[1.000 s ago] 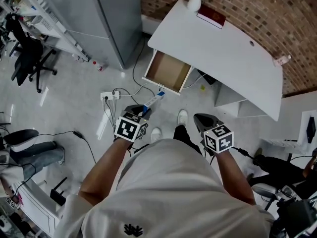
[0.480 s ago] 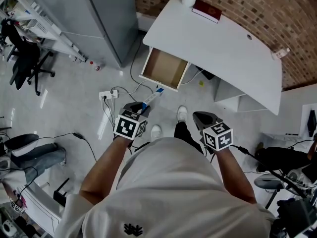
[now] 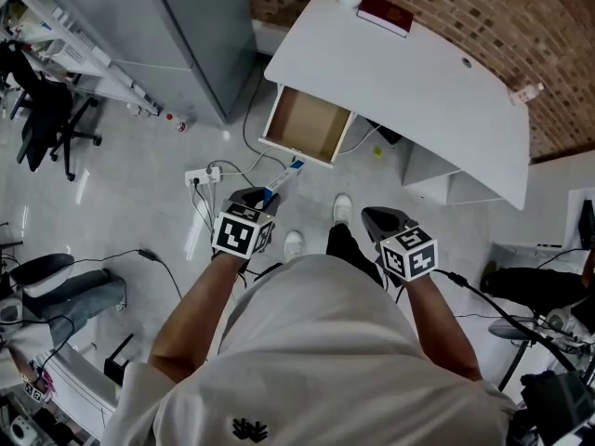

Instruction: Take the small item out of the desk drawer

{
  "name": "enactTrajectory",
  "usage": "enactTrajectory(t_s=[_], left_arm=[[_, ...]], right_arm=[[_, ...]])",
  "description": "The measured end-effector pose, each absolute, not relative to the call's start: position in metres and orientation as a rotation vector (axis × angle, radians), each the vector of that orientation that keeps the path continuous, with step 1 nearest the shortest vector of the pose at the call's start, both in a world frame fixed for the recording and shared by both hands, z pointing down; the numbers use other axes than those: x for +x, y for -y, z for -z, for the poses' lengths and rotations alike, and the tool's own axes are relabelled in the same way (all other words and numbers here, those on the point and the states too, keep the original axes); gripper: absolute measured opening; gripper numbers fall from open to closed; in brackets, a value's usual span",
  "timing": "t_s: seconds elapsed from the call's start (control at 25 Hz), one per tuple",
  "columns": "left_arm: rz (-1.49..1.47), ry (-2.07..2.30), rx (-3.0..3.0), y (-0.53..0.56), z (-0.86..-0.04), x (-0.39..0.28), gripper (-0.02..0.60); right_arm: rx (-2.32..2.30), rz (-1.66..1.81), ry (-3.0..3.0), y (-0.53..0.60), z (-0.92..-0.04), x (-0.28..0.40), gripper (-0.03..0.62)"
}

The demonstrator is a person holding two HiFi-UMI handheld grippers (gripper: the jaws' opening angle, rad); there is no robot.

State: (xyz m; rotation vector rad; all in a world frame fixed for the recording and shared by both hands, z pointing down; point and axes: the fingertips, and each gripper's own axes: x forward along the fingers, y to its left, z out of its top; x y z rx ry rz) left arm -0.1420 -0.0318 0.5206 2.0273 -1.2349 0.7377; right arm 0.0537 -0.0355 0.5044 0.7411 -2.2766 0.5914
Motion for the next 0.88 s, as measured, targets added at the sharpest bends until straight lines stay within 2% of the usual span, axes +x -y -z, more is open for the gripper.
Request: enactTrajectory(t_s=[0.88], left_arm=[[-0.766, 1.219, 2.003, 0.060, -0.531, -0.138, 0.101]], right_arm=[[0.706, -0.616, 2.264, 0.061, -0.515, 0.053, 0.031]])
